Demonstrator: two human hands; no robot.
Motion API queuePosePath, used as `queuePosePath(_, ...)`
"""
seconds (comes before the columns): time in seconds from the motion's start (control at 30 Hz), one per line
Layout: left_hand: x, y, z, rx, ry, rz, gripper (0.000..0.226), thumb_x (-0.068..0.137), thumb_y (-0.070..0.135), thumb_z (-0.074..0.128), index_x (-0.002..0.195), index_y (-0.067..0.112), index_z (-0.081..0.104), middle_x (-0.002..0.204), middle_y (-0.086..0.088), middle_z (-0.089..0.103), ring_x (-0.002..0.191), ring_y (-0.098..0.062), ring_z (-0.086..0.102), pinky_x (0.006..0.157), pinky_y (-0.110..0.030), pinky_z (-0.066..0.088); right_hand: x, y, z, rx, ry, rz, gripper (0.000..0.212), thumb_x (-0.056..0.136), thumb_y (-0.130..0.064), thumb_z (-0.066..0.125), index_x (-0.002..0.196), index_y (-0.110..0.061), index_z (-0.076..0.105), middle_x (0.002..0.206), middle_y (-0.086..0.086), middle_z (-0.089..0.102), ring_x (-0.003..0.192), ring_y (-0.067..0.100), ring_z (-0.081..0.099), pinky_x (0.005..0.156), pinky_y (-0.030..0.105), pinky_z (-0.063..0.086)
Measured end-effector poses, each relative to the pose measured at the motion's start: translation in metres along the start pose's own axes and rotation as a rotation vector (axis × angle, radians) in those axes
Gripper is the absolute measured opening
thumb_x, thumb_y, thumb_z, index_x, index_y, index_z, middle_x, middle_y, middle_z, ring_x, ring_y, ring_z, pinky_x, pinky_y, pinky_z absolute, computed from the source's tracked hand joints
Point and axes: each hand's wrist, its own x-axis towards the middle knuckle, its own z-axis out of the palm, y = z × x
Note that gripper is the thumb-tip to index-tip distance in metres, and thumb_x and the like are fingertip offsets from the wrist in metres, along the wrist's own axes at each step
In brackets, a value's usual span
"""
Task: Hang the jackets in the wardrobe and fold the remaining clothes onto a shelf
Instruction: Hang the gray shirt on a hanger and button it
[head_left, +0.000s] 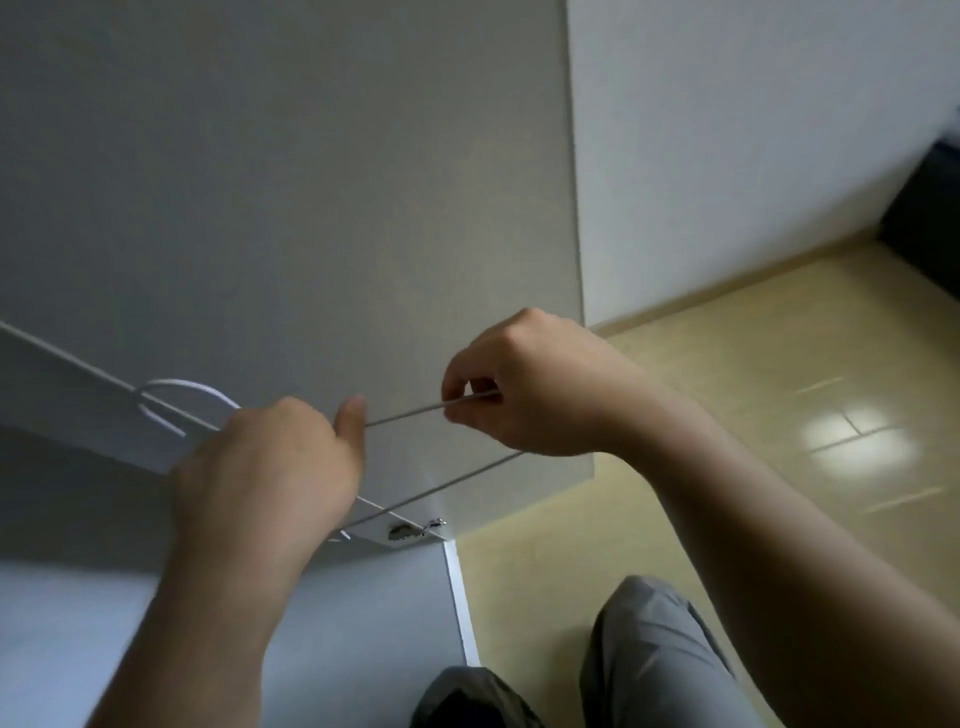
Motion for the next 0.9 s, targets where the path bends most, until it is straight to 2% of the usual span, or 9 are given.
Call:
queuePosePath(0.1,-0.007,0.064,-0.049,0.056,-0.092,0.227,0.060,0.101,0.059,0.029,0.066,0.014,0.047,0.088,-0.012,0.067,0.091,-0.037,0.068,0.067,-0.034,0.036,-0.044,0.008,-0.066,-0.048,-0.044,0.206,0.011,0.089,-0.039,0.066,0.091,-0.033,0.075,0.078,-0.011,0.069,0.072,0.013,0.060,0.061,0.029,0.052)
queuePosePath(0.23,-0.013,0.153,-0.115,0.069,-0.337,0.487,0.060,0.102,0.057,0.027,0.093,0.013,0.066,0.099,-0.010,0.071,0.097,-0.032,0.068,0.070,-0.034,0.038,-0.114,0.011,-0.162,-0.011,-0.114,0.523,0.011,0.088,-0.036,0.066,0.091,-0.033,0.077,0.068,-0.016,0.060,0.069,0.007,0.055,0.059,0.028,0.051)
queuePosePath(0.43,-0.054,0.294,-0.184,0.010,-0.449,0.826,0.066,0.102,0.060,0.024,0.067,0.013,0.056,0.077,-0.003,0.076,0.074,-0.021,0.073,0.068,-0.031,0.043,-0.229,0.022,-0.275,-0.082,-0.086,0.890,0.013,0.089,-0.043,0.064,0.092,-0.037,0.075,0.070,-0.018,0.060,0.069,0.005,0.059,0.065,0.031,0.057)
queuePosePath(0.5,-0.069,0.341,-0.201,-0.006,-0.465,0.881,0.071,0.101,0.061,0.023,0.068,0.012,0.062,0.055,0.001,0.070,0.056,-0.015,0.070,0.065,-0.026,0.042,-0.261,0.032,-0.298,-0.127,-0.032,0.976,0.013,0.089,-0.044,0.065,0.091,-0.037,0.075,0.073,-0.018,0.062,0.072,0.005,0.059,0.066,0.031,0.058)
queuePosePath(0.57,-0.080,0.385,-0.213,-0.055,-0.471,0.919,0.073,0.100,0.063,0.023,0.070,0.012,0.066,0.050,0.003,0.068,0.051,-0.013,0.068,0.067,-0.025,0.046,-0.289,0.043,-0.316,-0.167,0.042,1.067,0.012,0.090,-0.044,0.065,0.091,-0.036,0.074,0.076,-0.016,0.062,0.072,0.006,0.059,0.066,0.030,0.057)
queuePosePath(0.67,-0.090,0.437,-0.227,-0.214,-0.540,0.979,0.070,0.100,0.064,0.024,0.078,0.014,0.068,0.062,0.001,0.073,0.059,-0.013,0.071,0.078,-0.031,0.056,-0.324,0.057,-0.336,-0.180,0.171,1.206,0.013,0.092,-0.041,0.063,0.090,-0.033,0.073,0.081,-0.012,0.065,0.072,0.010,0.061,0.062,0.029,0.055)
queuePosePath(0.77,-0.088,0.486,-0.240,-0.466,-0.677,0.972,0.061,0.101,0.063,0.027,0.089,0.017,0.066,0.076,-0.003,0.076,0.056,-0.015,0.072,0.081,-0.040,0.059,-0.354,0.077,-0.357,-0.177,0.295,1.308,0.016,0.093,-0.040,0.061,0.093,-0.030,0.072,0.085,-0.005,0.067,0.077,0.019,0.063,0.071,0.036,0.058)
queuePosePath(0.83,-0.079,0.522,-0.246,-0.595,-0.633,0.949,0.057,0.099,0.065,0.033,0.098,0.017,0.063,0.085,0.000,0.075,0.058,-0.015,0.073,0.080,-0.039,0.058,-0.371,0.098,-0.371,-0.175,0.360,1.356,0.015,0.093,-0.040,0.060,0.094,-0.030,0.071,0.085,-0.005,0.067,0.077,0.021,0.063,0.071,0.036,0.058)
queuePosePath(0.9,-0.070,0.563,-0.251,-0.687,-0.551,0.949,0.053,0.098,0.066,0.039,0.116,0.021,0.059,0.100,0.004,0.070,0.076,-0.019,0.074,0.083,-0.037,0.057,-0.387,0.125,-0.383,-0.178,0.389,1.377,0.014,0.093,-0.041,0.059,0.093,-0.030,0.069,0.084,-0.006,0.067,0.076,0.022,0.063,0.069,0.035,0.057)
